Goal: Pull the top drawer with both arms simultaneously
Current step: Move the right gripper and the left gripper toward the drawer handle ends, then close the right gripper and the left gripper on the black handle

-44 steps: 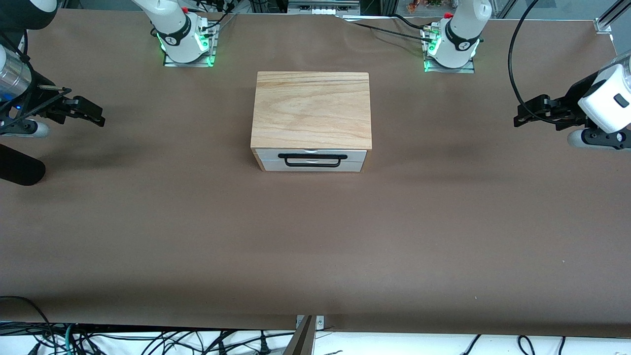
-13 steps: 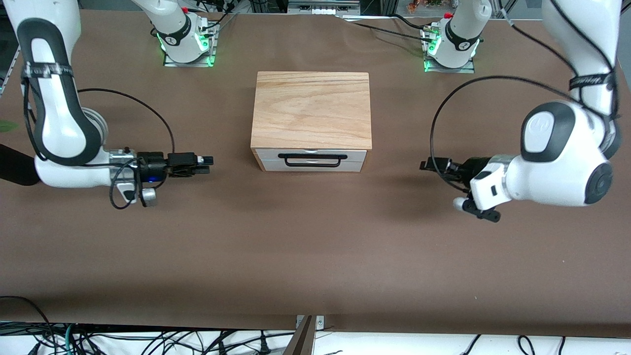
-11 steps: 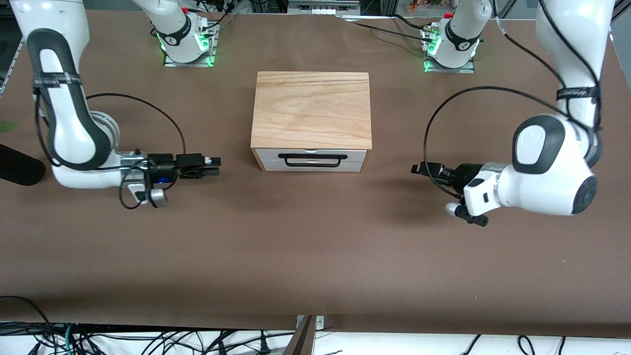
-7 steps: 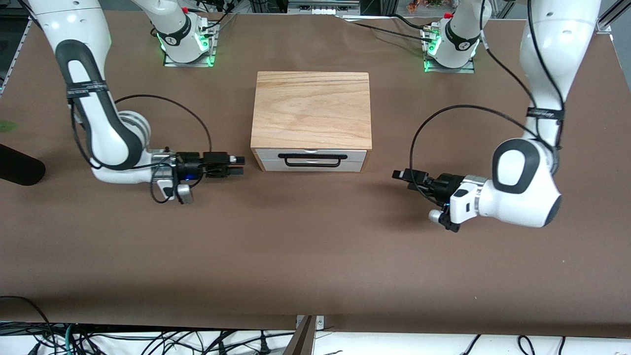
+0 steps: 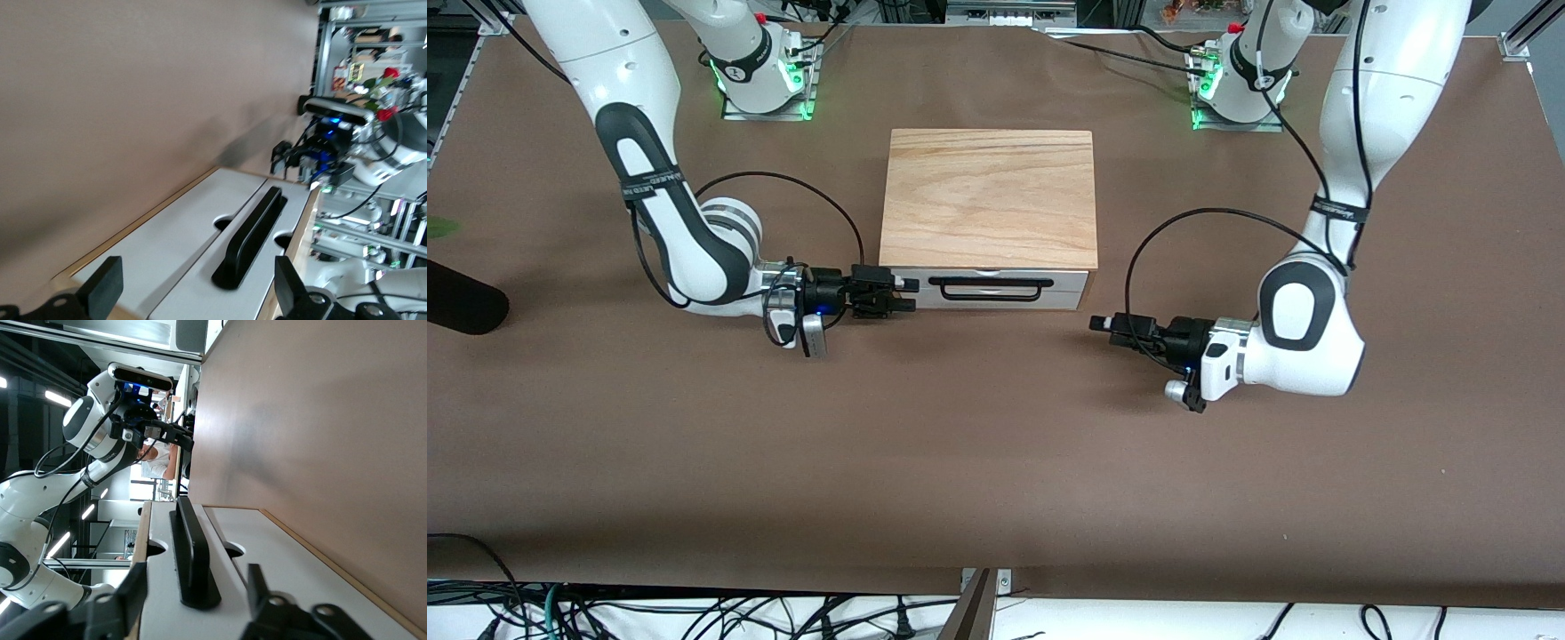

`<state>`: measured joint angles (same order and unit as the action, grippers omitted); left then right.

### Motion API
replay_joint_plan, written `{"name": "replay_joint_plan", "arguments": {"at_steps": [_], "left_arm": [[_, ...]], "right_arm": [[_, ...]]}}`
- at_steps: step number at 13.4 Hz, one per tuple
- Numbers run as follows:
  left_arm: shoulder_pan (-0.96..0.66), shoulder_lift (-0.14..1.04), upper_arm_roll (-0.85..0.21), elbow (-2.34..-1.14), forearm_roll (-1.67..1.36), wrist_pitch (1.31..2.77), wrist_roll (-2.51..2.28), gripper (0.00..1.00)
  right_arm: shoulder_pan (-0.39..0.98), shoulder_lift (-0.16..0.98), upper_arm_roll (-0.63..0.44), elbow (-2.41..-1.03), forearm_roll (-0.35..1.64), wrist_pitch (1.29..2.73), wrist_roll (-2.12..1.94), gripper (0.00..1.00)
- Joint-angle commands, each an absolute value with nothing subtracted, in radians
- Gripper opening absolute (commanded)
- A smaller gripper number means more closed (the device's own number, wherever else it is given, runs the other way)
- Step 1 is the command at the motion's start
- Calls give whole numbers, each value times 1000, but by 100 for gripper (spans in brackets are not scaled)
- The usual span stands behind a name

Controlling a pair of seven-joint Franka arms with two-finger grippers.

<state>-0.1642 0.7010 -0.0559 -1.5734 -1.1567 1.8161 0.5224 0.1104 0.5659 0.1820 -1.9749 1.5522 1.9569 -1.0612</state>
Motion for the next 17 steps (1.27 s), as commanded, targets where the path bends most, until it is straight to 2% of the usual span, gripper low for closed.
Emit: {"name": "replay_joint_plan", "arguments": {"at_steps": [1,5,8,10,14,17], "left_arm": [[-219,715,-52,-1611,-1281,1870,584,99],[-282,732,-54,-1612,-1351,1896,586,98],[-290,733,-69,-1617,-1353,1893,606,95],[-284,739,-78,-1626,-1353,1879,664,92],[-255,756,-78,-1649,-1390,1771,782,91],[-245,768,-78,-1655,-1419,1712,848,88]], "right_arm": [[124,578,190,-1970,1581,1980,-1081,54],[169,607,195,-1945,1698,1979,-1085,54],[170,609,205,-1947,1697,1976,-1088,39],[170,609,216,-1947,1695,1976,-1088,35],[175,626,215,-1944,1690,1980,-1089,34],[176,627,215,-1944,1694,1979,-1095,23]]}}
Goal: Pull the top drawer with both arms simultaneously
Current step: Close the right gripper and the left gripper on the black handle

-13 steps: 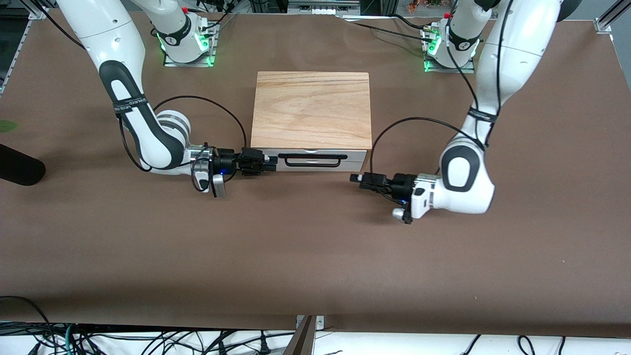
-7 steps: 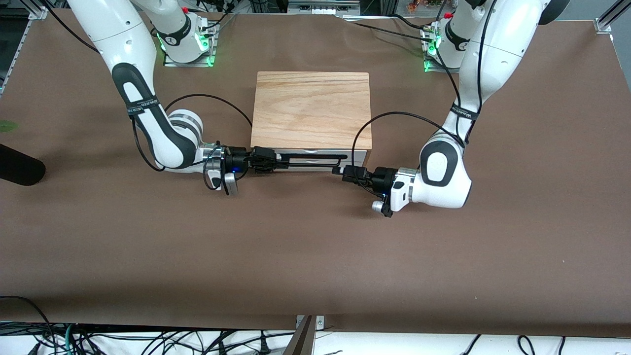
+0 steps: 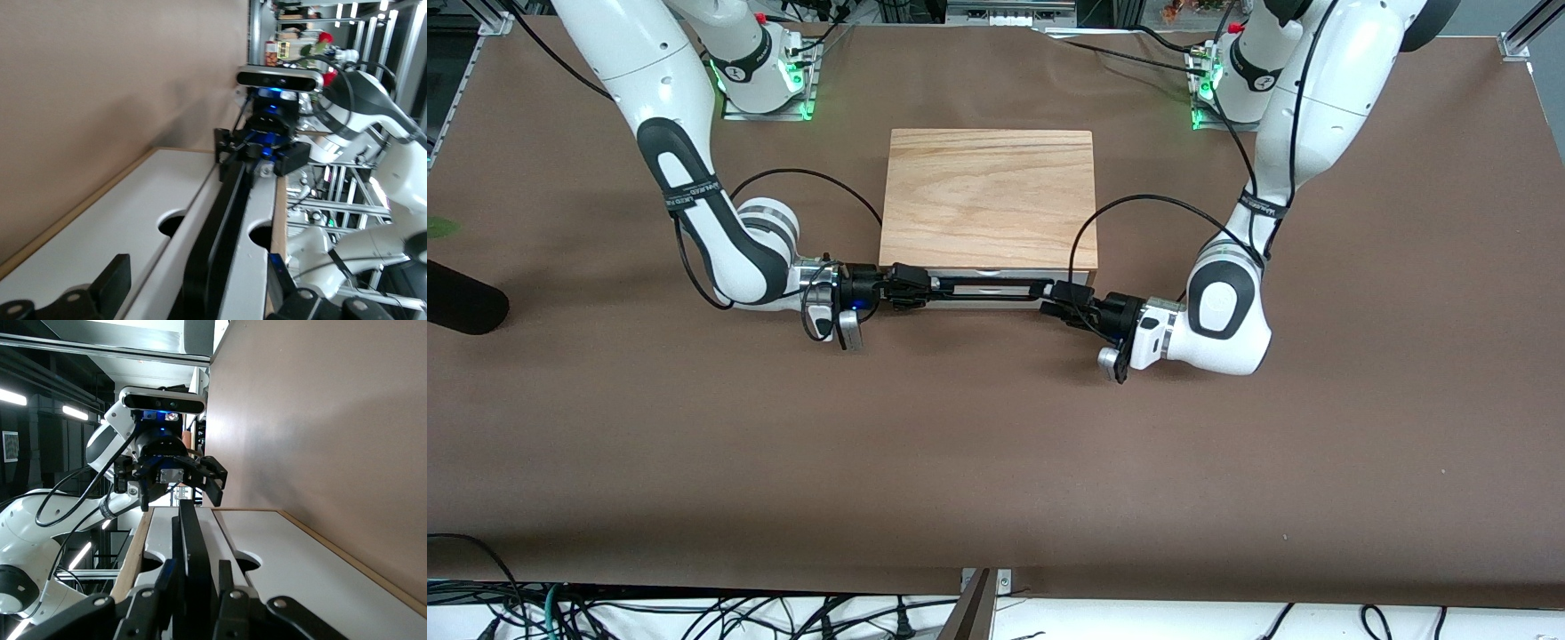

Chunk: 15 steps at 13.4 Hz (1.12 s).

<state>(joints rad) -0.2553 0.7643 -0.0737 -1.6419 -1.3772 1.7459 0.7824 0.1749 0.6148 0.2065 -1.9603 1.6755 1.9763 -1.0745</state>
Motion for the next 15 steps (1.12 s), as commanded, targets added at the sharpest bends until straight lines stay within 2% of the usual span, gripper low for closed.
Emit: {"name": "replay_joint_plan", "arguments": {"at_steps": [1,5,7,8,10,13,15], "left_arm": [[-244,773,-78,-1654,-1446,1695,863,87],[-249,790,-78,-1651,-1493,1689,916,79],[-252,802,-78,-1651,-1508,1689,943,73],[-253,810,-78,-1651,-1508,1687,971,64],[-253,818,-78,-1652,-1509,1686,999,54],[-255,827,-78,-1654,-1528,1678,1032,41],[-255,828,-78,-1657,-1528,1672,1032,36]], "right_arm": [[176,627,215,-1942,1694,1980,-1095,19],[176,627,215,-1942,1695,1979,-1094,19],[178,629,215,-1942,1695,1979,-1094,13],[178,629,215,-1942,1695,1979,-1094,9],[178,629,215,-1942,1695,1980,-1094,0],[178,629,215,-1936,1690,1980,-1094,0],[178,629,215,-1936,1692,1979,-1094,0]]}}
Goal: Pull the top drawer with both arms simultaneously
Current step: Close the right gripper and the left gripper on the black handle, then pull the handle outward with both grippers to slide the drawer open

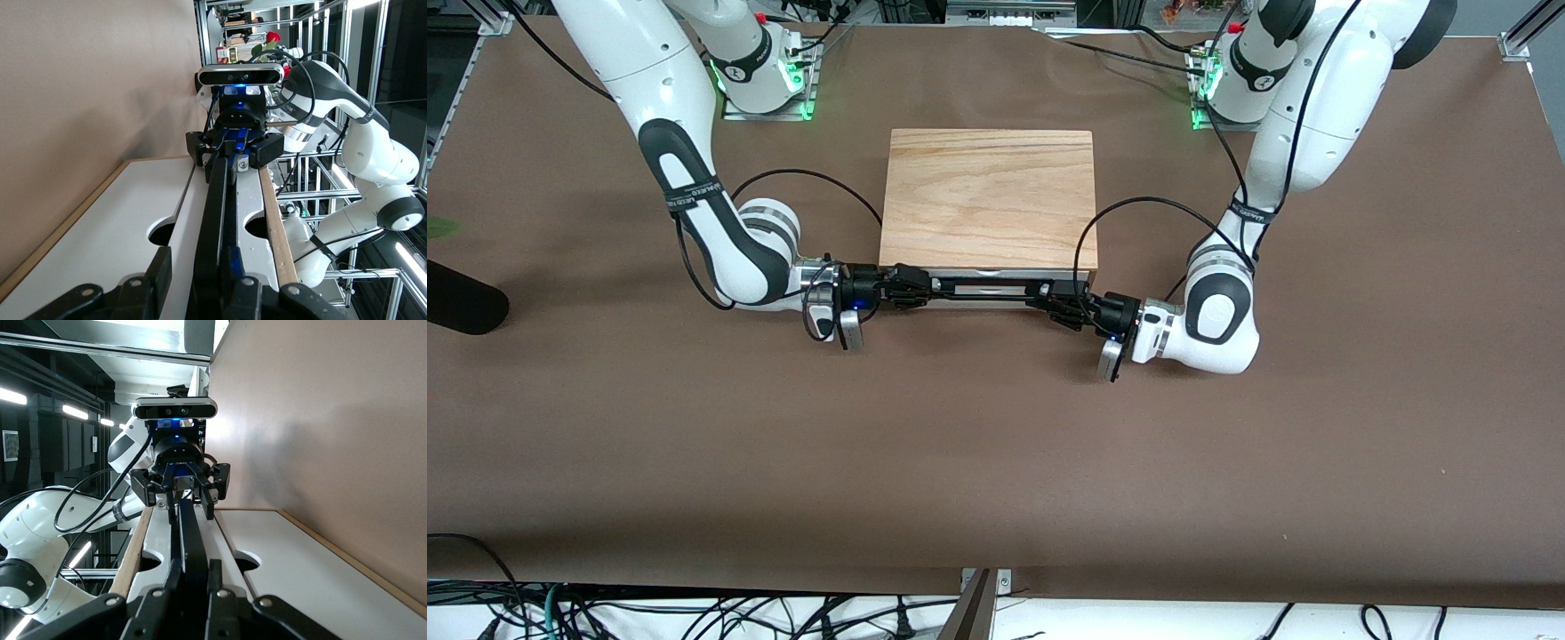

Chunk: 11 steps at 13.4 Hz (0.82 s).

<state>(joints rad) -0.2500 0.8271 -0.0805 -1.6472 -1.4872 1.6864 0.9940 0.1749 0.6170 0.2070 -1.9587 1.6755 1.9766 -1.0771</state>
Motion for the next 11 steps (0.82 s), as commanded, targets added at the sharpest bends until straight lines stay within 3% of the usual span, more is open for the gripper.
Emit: {"name": "replay_joint_plan", "arguments": {"at_steps": [1,5,9,11], "left_arm": [[-255,827,-78,-1663,-1528,1672,1034,34],[-259,827,-90,-1669,-1532,1666,1035,33],[-261,828,-97,-1674,-1552,1661,1034,4],[-262,828,-97,-1674,-1552,1661,1032,0]], "right_arm": [[178,629,215,-1936,1695,1979,-1094,0],[178,629,215,-1936,1697,1979,-1094,0],[179,629,215,-1921,1694,1979,-1094,0],[179,629,215,-1921,1695,1979,-1094,0]]}}
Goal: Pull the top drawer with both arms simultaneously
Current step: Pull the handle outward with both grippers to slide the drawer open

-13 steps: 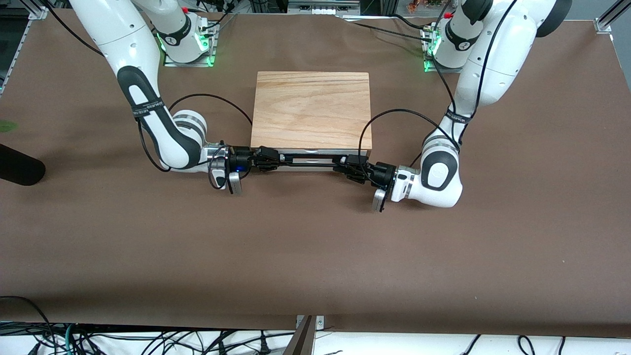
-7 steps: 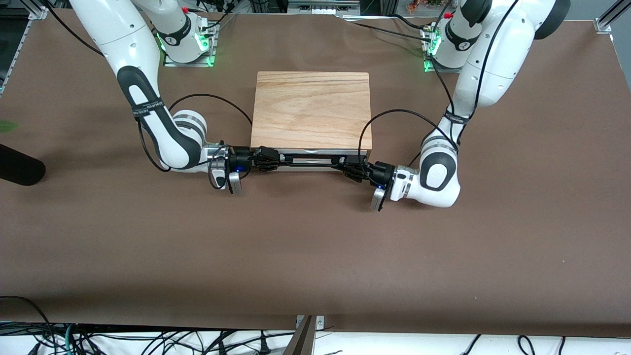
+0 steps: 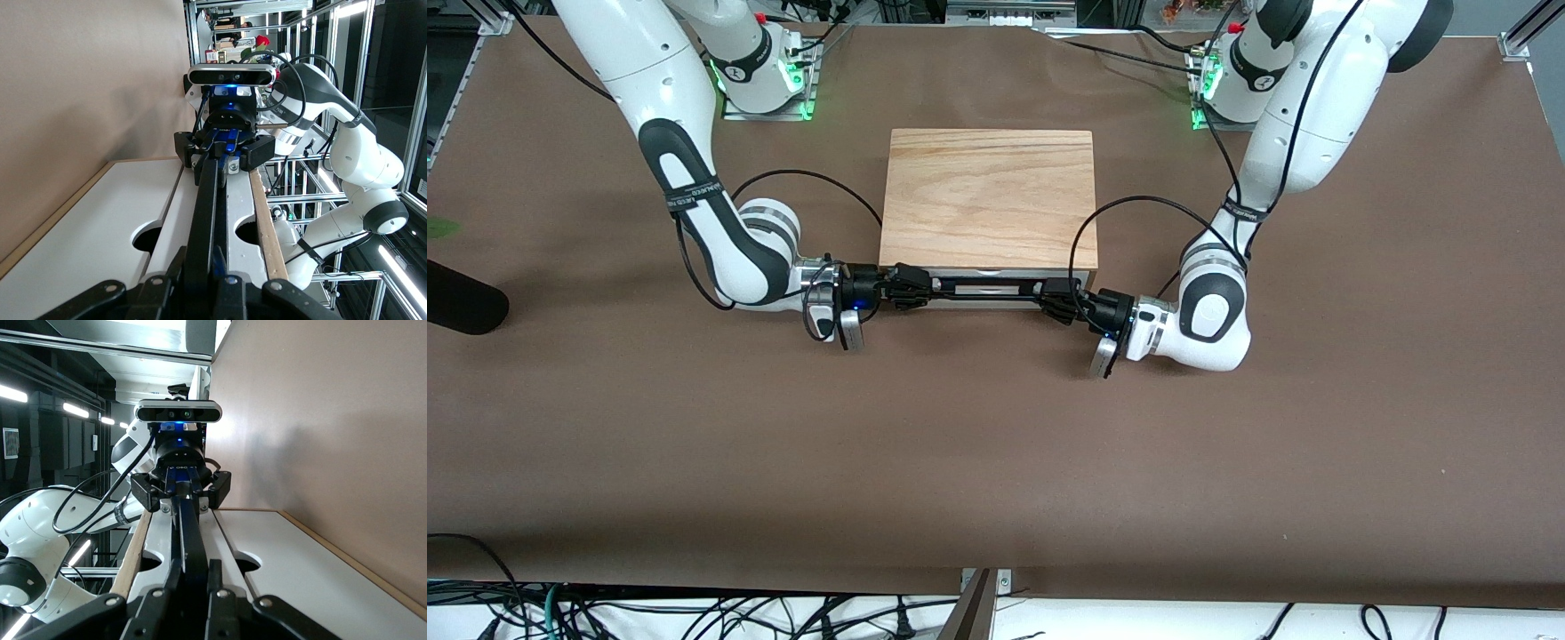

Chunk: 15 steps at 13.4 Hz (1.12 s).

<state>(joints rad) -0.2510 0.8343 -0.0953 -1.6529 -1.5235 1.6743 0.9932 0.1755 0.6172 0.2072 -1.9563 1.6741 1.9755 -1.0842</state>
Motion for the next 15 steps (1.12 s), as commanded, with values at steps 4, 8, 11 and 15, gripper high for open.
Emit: {"name": "replay_joint_plan", "arguments": {"at_steps": [4,8,11,15], "left_arm": [[-261,836,-97,-1669,-1552,1663,1032,0],[-261,848,-95,-1654,-1549,1670,1025,0],[-258,857,-87,-1603,-1546,1672,1000,0],[-255,893,-84,-1513,-1545,1675,940,0]], "right_arm": [[183,630,215,-1919,1695,1979,-1091,0],[198,678,215,-1849,1700,1979,-1077,0],[202,706,210,-1801,1698,1979,-1072,0],[201,733,198,-1747,1694,1980,-1029,0]]}}
